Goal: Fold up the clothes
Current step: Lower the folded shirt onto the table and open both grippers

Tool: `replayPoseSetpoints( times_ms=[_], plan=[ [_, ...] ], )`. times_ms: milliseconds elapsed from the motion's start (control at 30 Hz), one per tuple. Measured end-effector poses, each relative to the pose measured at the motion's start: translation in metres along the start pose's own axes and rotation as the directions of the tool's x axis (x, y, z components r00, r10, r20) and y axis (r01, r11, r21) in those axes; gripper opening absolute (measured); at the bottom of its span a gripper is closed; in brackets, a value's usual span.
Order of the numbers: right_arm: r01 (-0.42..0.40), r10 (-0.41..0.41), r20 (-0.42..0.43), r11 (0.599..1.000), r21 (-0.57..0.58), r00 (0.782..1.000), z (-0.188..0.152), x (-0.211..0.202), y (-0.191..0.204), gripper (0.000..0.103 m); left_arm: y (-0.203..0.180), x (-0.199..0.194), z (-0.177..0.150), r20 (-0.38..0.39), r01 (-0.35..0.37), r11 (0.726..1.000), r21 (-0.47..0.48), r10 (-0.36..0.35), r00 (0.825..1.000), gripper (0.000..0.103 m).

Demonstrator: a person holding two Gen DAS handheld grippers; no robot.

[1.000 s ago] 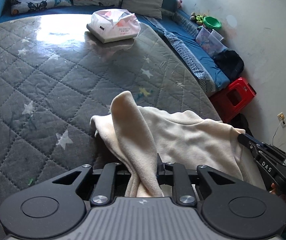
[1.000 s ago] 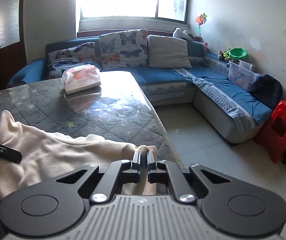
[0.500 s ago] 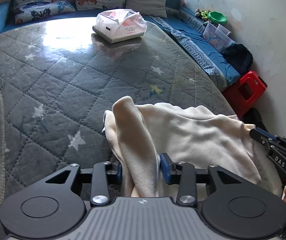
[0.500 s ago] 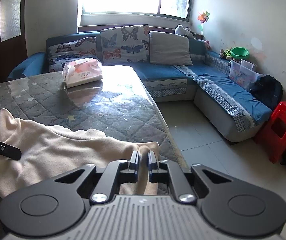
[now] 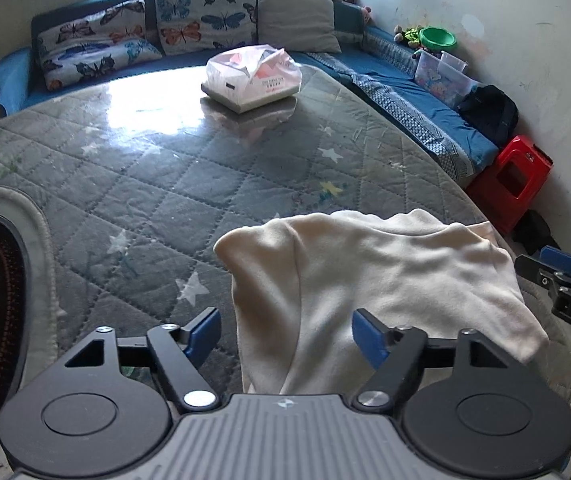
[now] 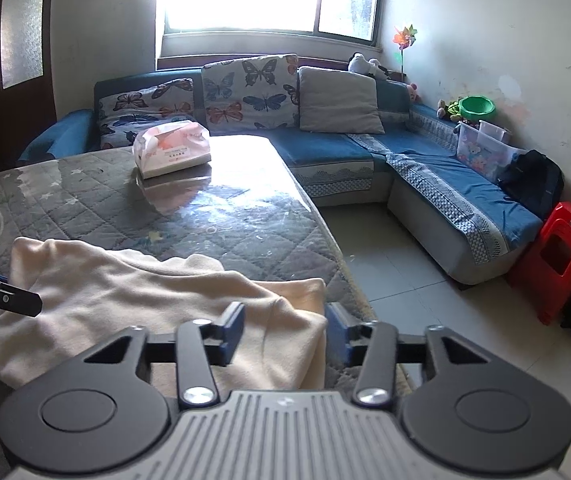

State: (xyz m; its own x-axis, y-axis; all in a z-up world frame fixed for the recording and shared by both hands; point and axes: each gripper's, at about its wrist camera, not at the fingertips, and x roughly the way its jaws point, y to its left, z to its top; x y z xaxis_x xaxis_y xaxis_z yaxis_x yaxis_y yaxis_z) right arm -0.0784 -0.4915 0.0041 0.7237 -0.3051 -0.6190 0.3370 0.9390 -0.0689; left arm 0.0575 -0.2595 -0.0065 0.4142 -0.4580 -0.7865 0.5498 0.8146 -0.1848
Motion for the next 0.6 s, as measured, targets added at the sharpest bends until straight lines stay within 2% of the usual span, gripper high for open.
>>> replayPoseSetpoints(
  times_ms=[133,333,600],
  plan=[
    [-0.007,0.007,0.005,1.0,0.011,1.0,-0.003,-0.007,0.004,0.057,-0.004,-0.009,-0.007,0.028,-0.031,0.999,0.036,0.03,0.999,0.088],
    [-0.034,0.034,0.004,0.999,0.036,0.999,-0.013,-0.019,0.013,0.072,-0.011,-0.022,-0.02,0.056,-0.053,0.997,0.058,0.05,0.997,0.1],
    [-0.064,0.064,0.005,0.997,0.043,0.998,-0.032,-0.042,0.03,0.085,-0.022,-0.036,-0.043,0.087,-0.096,0.988,0.121,0.086,0.993,0.103]
  ],
)
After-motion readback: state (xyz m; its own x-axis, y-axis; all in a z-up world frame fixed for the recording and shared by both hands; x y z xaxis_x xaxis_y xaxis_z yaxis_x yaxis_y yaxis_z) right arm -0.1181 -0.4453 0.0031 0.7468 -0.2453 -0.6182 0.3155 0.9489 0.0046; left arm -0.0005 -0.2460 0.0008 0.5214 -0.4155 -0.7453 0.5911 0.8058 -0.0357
